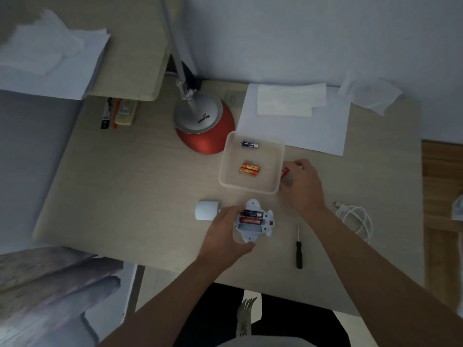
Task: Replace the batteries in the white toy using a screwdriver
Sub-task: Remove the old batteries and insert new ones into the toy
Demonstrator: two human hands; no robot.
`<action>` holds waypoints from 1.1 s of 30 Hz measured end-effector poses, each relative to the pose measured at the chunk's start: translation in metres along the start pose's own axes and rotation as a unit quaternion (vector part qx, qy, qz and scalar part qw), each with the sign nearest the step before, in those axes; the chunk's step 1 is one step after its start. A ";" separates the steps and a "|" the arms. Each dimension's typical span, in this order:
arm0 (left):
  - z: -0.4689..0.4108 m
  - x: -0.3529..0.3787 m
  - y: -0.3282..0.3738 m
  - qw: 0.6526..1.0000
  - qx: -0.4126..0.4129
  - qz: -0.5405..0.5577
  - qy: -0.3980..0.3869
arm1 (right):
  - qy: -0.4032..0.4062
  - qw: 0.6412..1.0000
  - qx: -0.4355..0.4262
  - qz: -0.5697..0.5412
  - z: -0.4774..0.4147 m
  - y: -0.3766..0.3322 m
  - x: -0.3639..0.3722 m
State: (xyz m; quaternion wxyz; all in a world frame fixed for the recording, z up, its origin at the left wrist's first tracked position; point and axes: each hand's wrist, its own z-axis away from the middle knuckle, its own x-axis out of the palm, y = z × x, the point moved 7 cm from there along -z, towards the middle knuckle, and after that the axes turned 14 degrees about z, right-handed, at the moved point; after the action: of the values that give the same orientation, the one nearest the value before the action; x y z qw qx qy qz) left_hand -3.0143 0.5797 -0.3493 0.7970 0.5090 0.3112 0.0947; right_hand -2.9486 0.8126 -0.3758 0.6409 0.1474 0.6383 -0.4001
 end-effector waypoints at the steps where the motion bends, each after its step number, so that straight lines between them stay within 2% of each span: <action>1: 0.000 0.000 0.000 1.000 0.001 -0.002 0.001 | 0.002 1.000 -0.008 0.005 -0.001 -0.001 0.001; 12: 0.000 0.000 -0.001 1.000 0.009 0.003 -0.003 | 0.050 0.998 -0.002 -0.032 0.007 0.006 -0.015; 18: 0.000 0.000 0.000 1.000 0.013 -0.001 -0.007 | 0.084 0.990 0.021 -0.114 0.031 0.012 -0.044; 26: -0.001 -0.001 0.003 0.999 0.025 -0.016 -0.013 | 0.054 0.964 0.044 -0.256 0.095 -0.009 -0.057; 30: -0.003 0.000 0.002 0.999 0.037 -0.020 -0.020 | 0.045 0.961 0.062 -0.266 0.122 -0.018 -0.041; 33: -0.004 0.000 0.003 0.999 0.042 -0.011 -0.023 | 0.045 0.959 0.046 -0.276 0.135 -0.032 -0.032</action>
State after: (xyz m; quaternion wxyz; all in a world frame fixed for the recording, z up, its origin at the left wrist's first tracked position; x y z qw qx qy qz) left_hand -3.0156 0.5843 -0.3476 0.7829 0.5406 0.3020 0.0606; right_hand -2.8722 0.7077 -0.3159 0.4688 0.0125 0.6634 -0.5830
